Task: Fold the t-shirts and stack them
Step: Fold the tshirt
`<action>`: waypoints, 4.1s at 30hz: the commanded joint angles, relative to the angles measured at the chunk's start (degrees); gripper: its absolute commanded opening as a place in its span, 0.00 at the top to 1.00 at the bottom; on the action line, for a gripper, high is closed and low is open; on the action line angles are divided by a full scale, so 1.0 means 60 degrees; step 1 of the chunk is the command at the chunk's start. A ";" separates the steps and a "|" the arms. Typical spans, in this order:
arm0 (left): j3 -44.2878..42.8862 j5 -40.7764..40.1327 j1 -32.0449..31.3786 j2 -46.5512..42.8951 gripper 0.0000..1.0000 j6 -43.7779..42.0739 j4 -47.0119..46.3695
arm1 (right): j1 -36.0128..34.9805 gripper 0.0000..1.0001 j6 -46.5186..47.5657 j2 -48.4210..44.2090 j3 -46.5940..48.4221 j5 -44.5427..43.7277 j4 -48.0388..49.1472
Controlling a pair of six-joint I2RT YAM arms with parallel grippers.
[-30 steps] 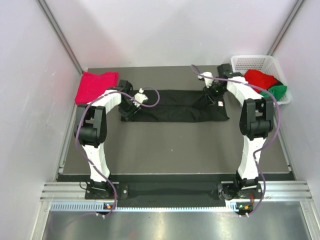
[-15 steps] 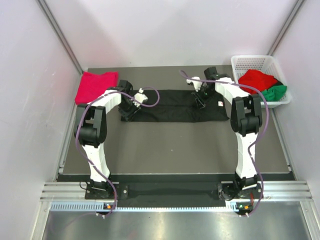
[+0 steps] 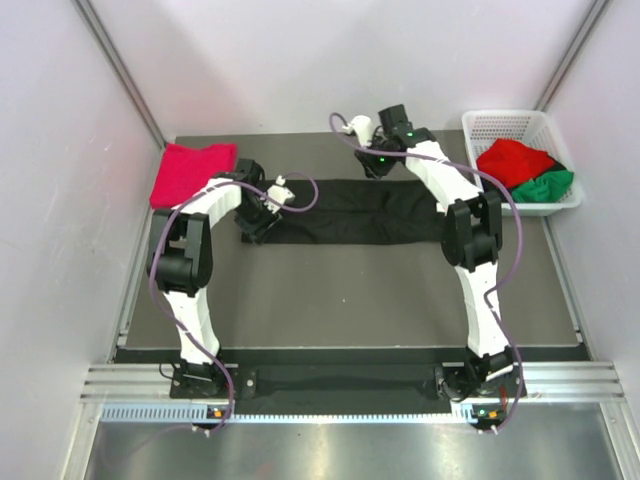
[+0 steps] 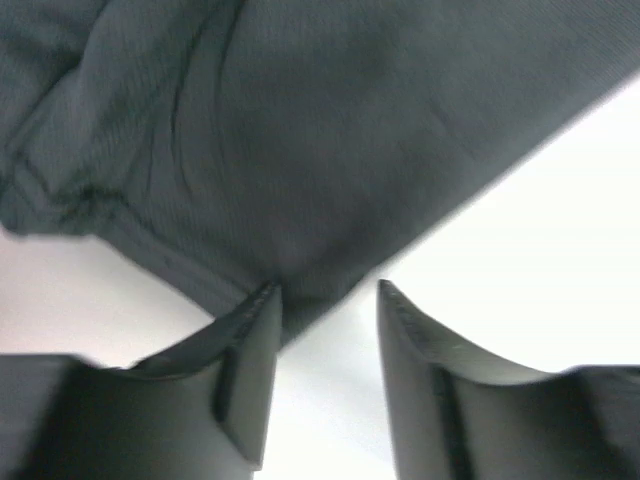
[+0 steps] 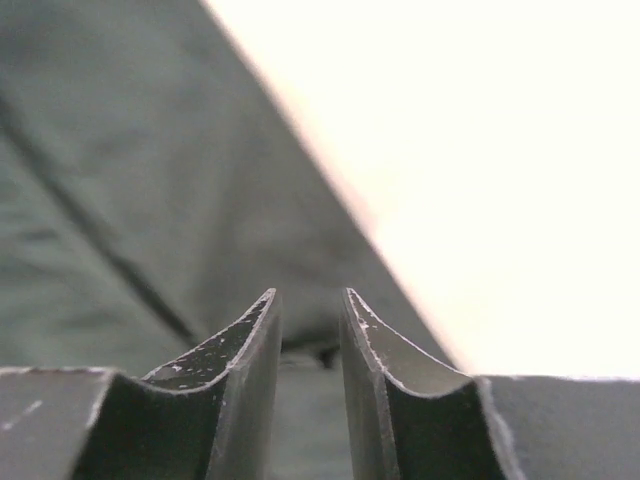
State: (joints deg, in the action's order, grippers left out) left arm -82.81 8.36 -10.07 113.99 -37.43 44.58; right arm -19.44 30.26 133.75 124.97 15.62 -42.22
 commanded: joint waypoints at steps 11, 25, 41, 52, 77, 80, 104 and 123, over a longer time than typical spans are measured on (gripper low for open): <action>-0.1112 0.0189 -0.0154 -0.0968 0.38 -0.3194 0.2268 | 0.0032 0.68 -0.0048 -0.2721 -0.2443 -0.0552 0.0195; -0.0790 -0.0513 -0.0154 0.0146 0.42 -0.3825 0.1463 | 0.0149 0.67 0.0157 -0.3805 -0.3645 -0.0830 0.0063; -0.0936 -0.0427 -0.0197 0.0631 1.00 -0.3591 0.1739 | 0.0310 0.67 0.0274 -0.4552 -0.4347 -0.0977 -0.0126; 0.0616 0.0260 -0.1602 -0.1566 1.00 -0.3094 0.5047 | 0.2096 0.67 -0.1205 -0.5155 -0.5914 0.0018 0.0078; 0.0767 0.2913 -0.7682 -0.0647 1.00 -0.0075 0.5900 | 0.1952 0.69 -0.1953 -0.1830 -0.5142 0.0167 0.0518; 0.0106 0.3060 -0.7844 -0.0294 1.00 0.0042 0.5784 | 0.1747 0.69 -0.2011 -0.0806 -0.3752 -0.0053 -0.0227; -0.2401 0.4027 -0.8430 0.1685 1.00 0.0555 0.5652 | 0.1731 0.67 -0.2098 -0.1912 -0.3452 -0.0976 -0.0187; -0.2210 0.3763 -0.8474 0.1582 1.00 0.0730 0.5432 | 0.3606 0.60 -0.4091 -0.1933 -0.4583 0.1587 -0.0362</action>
State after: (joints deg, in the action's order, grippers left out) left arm -96.18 29.56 -60.60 124.77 -33.12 76.09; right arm 1.43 7.62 119.92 97.10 22.35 -44.38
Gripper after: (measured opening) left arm 0.021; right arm 0.397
